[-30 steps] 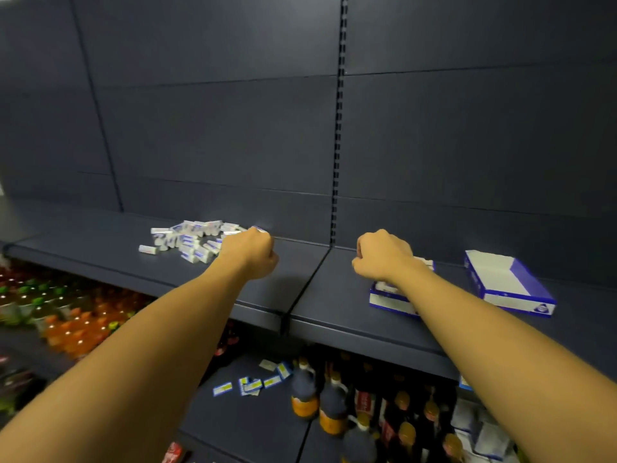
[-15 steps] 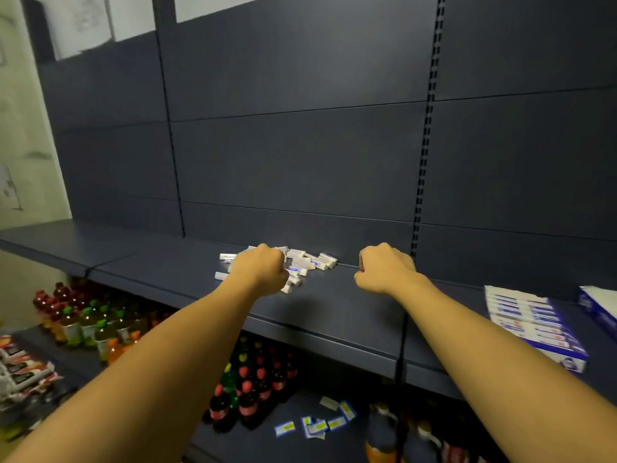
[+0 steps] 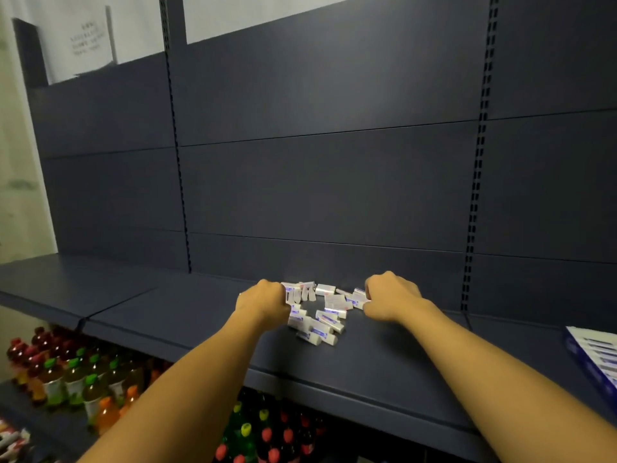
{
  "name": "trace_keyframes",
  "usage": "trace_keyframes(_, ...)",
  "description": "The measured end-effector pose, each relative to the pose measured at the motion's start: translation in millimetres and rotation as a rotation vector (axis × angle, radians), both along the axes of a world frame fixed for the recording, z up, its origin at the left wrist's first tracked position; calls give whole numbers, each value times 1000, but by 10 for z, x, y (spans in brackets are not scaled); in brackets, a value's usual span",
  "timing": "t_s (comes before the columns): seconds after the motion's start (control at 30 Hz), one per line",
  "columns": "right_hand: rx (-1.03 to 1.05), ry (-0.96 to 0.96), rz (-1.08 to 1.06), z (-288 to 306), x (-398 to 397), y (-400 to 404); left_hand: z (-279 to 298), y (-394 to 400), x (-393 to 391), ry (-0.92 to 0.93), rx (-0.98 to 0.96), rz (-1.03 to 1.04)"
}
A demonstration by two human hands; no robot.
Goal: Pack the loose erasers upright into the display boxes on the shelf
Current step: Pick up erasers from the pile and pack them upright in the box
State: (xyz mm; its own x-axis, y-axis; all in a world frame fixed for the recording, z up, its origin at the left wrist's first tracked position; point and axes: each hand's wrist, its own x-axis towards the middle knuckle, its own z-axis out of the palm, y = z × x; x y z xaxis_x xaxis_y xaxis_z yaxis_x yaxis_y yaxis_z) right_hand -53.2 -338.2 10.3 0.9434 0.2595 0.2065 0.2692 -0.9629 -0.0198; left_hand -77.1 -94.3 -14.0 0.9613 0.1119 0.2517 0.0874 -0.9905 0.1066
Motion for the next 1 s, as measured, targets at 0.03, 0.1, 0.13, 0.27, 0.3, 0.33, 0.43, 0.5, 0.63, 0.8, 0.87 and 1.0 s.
trace_keyframes(0.03, 4, 4, -1, 8, 87, 53, -29, 54, 91, 6, -11, -1)
trace_keyframes(0.1, 20, -1, 1, 26, 273, 166, -64, 176, 279, 5, -18, -5)
trace_keyframes(0.13, 31, 2, 3, 33, 367, 221, -73, 237, 374, 10, -19, -6)
trace_keyframes(0.27, 64, 38, 12, 61, 739, 454, -25, 465, 761, 36, 10, -30)
trace_keyframes(0.3, 72, 42, 18, 57, 830, 508, -11, 518, 857, 35, 18, -37)
trace_keyframes(0.33, 81, 40, 23, 45, 919, 561, -1, 564, 944, 32, 24, -43)
trace_keyframes(0.43, 97, 55, 38, -35, 1120, 722, -31, 684, 1174, 30, 54, -80)
trace_keyframes(0.5, 80, 83, 39, -99, 1203, 821, -80, 768, 1293, 46, 80, -102)
trace_keyframes(0.63, 90, 96, 26, -145, 1375, 963, -137, 986, 1548, 52, 96, -145)
trace_keyframes(0.8, 118, 94, -15, -197, 1496, 1065, -236, 1154, 1892, 98, 88, -239)
trace_keyframes(0.87, 125, 92, -42, -217, 1539, 1098, -275, 1153, 2007, 139, 73, -305)
trace_keyframes(1.0, 140, 87, -94, -246, 1610, 1158, -326, 1096, 2188, 206, 53, -467)
